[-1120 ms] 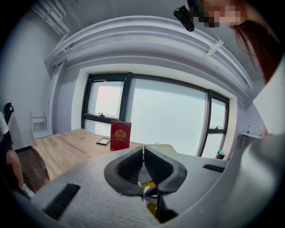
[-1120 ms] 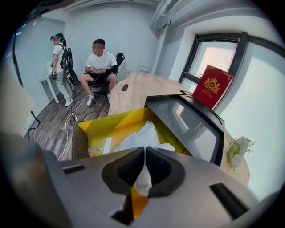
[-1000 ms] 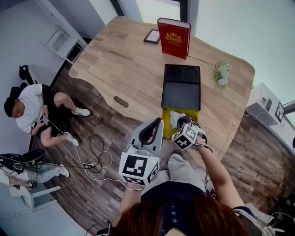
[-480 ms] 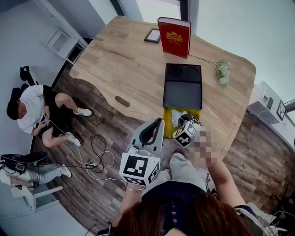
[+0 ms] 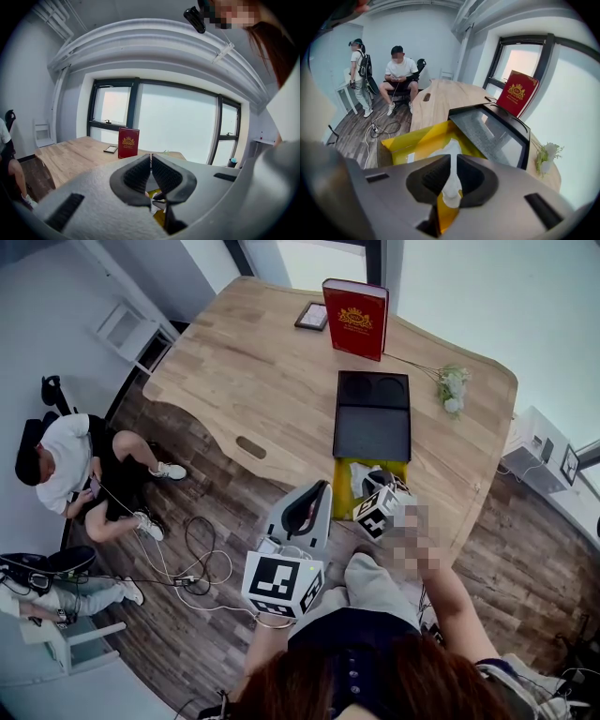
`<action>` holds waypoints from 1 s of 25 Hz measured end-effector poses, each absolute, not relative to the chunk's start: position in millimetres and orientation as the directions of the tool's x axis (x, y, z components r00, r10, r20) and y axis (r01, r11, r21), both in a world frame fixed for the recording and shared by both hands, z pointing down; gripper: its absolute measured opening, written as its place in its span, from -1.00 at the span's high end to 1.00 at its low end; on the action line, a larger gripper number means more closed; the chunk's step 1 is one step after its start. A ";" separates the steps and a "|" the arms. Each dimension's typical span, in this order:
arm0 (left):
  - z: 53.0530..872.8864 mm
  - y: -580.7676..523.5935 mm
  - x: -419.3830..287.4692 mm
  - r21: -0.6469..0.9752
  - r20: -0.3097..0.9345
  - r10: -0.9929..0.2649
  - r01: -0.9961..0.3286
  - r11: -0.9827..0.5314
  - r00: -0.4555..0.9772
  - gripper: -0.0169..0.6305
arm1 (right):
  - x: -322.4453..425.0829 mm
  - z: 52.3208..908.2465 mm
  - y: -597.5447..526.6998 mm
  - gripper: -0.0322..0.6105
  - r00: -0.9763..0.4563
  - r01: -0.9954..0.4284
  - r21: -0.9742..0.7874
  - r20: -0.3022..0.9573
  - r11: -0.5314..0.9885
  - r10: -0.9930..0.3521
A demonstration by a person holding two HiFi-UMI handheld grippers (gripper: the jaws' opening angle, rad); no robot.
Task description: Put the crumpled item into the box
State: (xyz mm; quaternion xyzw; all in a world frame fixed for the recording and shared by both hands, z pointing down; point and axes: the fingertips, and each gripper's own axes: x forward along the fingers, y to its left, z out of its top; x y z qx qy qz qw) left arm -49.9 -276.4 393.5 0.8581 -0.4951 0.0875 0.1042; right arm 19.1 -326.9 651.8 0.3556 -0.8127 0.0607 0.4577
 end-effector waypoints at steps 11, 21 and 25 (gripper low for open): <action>382.1 -259.5 -55.2 0.089 0.214 -0.829 -0.855 -0.511 0.517 0.85 | 25.0 620.4 -316.6 0.80 -0.307 -0.723 0.220 0.747 0.654 -0.590; 368.8 -238.9 -56.3 0.082 0.171 -0.816 -0.833 -0.547 0.552 0.85 | 31.5 584.7 -305.2 0.81 -0.290 -0.808 0.206 0.675 0.551 -0.678; 363.5 -229.4 -56.8 0.078 0.155 -0.811 -0.825 -0.559 0.564 0.85 | 33.2 566.5 -297.7 0.82 -0.287 -0.834 0.196 0.644 0.515 -0.709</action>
